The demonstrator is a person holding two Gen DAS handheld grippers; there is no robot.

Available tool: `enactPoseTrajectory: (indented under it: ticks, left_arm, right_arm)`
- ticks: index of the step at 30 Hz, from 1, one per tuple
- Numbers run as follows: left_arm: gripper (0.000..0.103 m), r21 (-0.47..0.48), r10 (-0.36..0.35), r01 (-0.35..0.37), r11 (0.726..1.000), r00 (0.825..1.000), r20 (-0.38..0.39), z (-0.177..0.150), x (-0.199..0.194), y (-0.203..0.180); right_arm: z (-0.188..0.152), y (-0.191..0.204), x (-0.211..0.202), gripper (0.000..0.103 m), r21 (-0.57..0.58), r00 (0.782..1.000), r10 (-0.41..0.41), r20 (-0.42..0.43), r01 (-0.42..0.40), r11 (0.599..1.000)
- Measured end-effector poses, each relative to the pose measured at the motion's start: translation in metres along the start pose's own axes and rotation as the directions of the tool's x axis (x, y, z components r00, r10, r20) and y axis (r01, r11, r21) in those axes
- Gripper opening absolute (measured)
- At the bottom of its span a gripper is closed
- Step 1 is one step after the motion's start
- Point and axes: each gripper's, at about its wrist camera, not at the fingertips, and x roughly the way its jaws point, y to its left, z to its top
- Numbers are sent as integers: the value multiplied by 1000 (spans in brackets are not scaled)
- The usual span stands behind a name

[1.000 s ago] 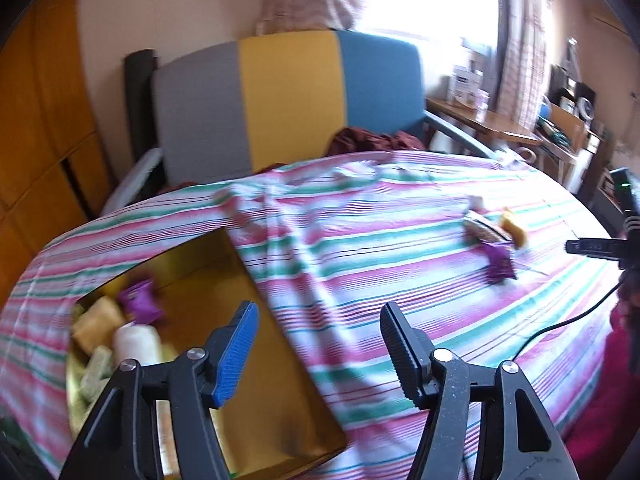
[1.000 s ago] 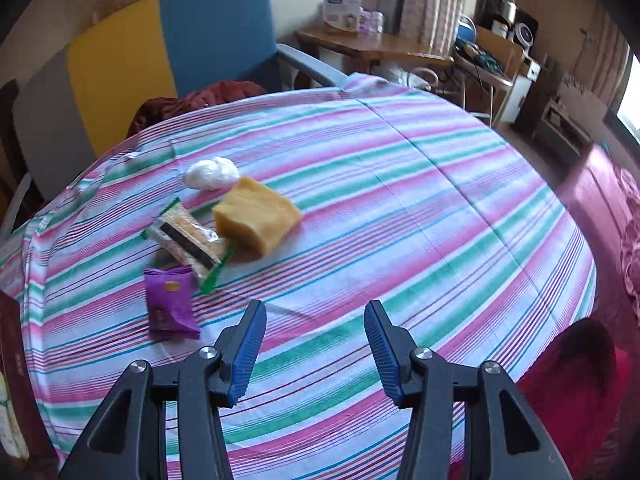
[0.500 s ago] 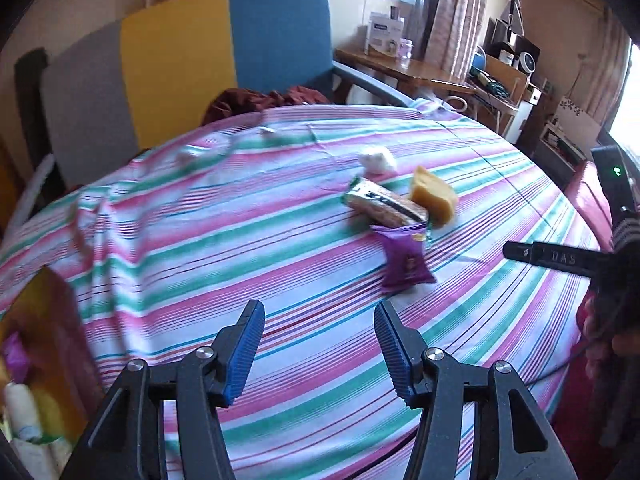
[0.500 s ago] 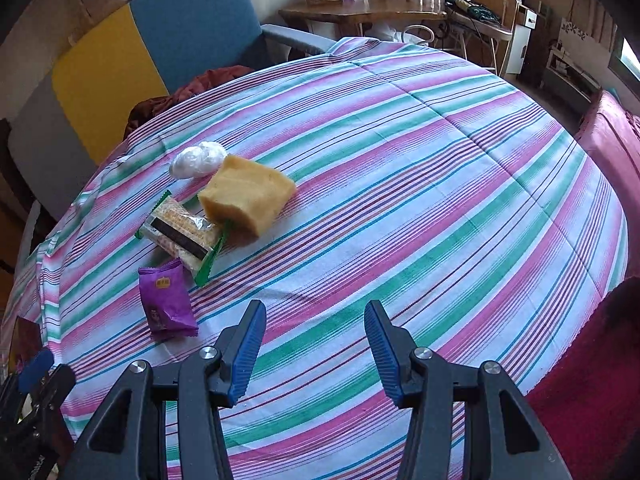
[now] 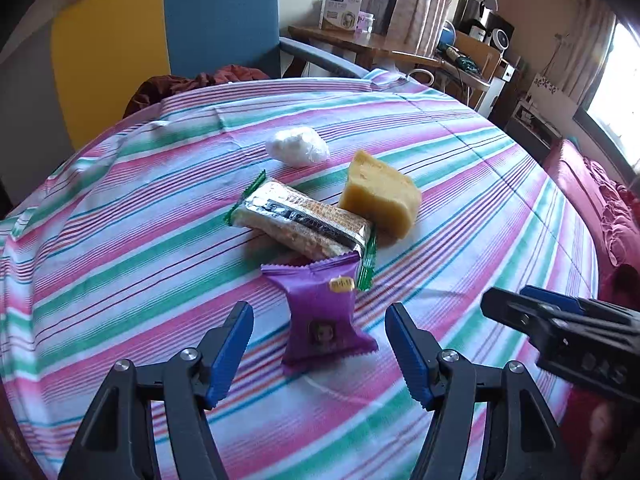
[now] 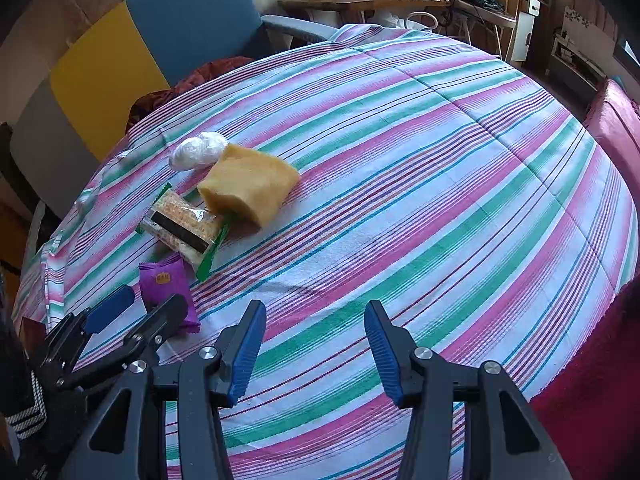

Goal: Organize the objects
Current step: 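Grasp the purple candy packet with the left tool while the right grasps the yellow sponge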

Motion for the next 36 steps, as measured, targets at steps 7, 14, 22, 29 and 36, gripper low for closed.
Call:
enactPoseTrajectory:
  ticks: [7, 14, 22, 29, 36]
  left_arm:
    - [35, -51, -25, 24, 998, 999, -24, -2, 9, 21]
    - [34, -100, 19, -21, 995, 1000, -22, -40, -23, 53]
    - [34, -143, 51, -54, 988, 998, -22, -78, -57, 80]
    - [34, -196, 26, -30, 980, 999, -26, -90, -65, 91]
    - [34, -206, 13, -19, 978, 999, -30, -91, -64, 92]
  right_arm:
    - [-3, 1, 4, 52, -5, 1000, -5, -8, 5, 1000]
    - [-8, 6, 7, 52, -44, 999, -6, -31, 4, 999]
    - [13, 47, 5, 56, -306, 1000, 2, 11, 2, 952]
    - [58, 73, 31, 68, -497, 999, -26, 34, 39, 867]
    - [78, 82, 63, 81, -607, 998, -51, -31, 21, 794]
